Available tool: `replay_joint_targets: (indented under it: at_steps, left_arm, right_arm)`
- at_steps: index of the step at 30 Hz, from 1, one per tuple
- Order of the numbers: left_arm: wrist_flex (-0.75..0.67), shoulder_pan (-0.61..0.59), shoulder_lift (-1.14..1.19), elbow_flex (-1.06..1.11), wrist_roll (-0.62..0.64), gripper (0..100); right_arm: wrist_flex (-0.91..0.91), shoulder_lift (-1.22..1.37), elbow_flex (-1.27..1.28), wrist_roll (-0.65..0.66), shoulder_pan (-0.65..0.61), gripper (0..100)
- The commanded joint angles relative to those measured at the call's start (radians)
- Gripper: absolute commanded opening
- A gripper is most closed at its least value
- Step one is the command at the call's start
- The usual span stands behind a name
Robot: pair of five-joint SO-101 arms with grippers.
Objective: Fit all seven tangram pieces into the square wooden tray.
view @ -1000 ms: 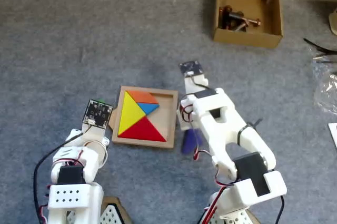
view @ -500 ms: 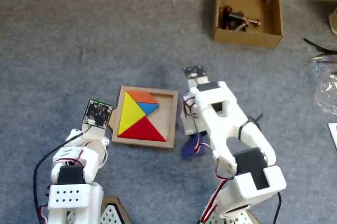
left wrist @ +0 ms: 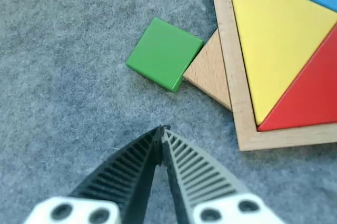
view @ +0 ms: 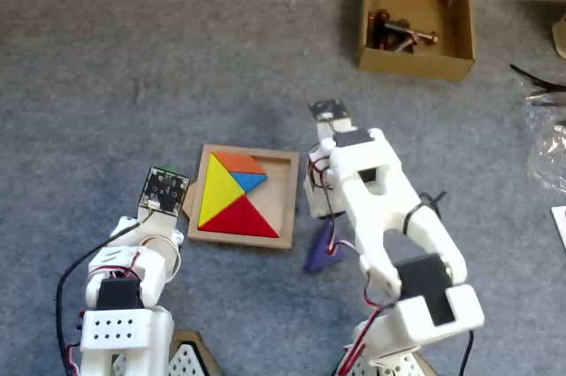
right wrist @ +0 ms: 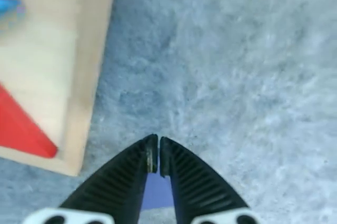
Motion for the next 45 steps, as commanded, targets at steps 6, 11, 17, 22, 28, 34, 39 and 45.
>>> replay_joint_targets:
  at_steps: [6,11,17,22,28,34,39,45]
  left_arm:
    - [0.003,0.012,-0.015,0.022,-0.008,1]
    - [0.003,0.012,-0.015,0.022,-0.008,1]
    - [0.003,0.012,-0.015,0.022,-0.008,1]
    - [0.003,0.012,-0.015,0.022,-0.008,1]
    - [0.003,0.012,-0.015,0.022,-0.008,1]
    - [0.003,0.012,-0.015,0.022,-0.008,1]
    - [0.003,0.012,-0.015,0.022,-0.008,1]
    - [0.003,0.012,-0.015,0.022,-0.008,1]
  right_arm:
    - [0.148,-0.265,0.002,0.060,0.007,0.9]
    - [0.294,-0.308,0.047,0.150,-0.102,0.9]
    - [0.341,-0.306,0.160,0.210,-0.209,0.9]
    - [0.315,-0.308,0.245,0.264,-0.232,0.9]
    - [0.189,-0.298,0.338,0.270,-0.231,0.9]
    - [0.153,-0.298,0.360,0.270,-0.225,0.9]
    - [0.097,-0.297,0.387,0.267,-0.200,0.9]
    - [0.030,-0.297,0.435,0.265,-0.166,0.9]
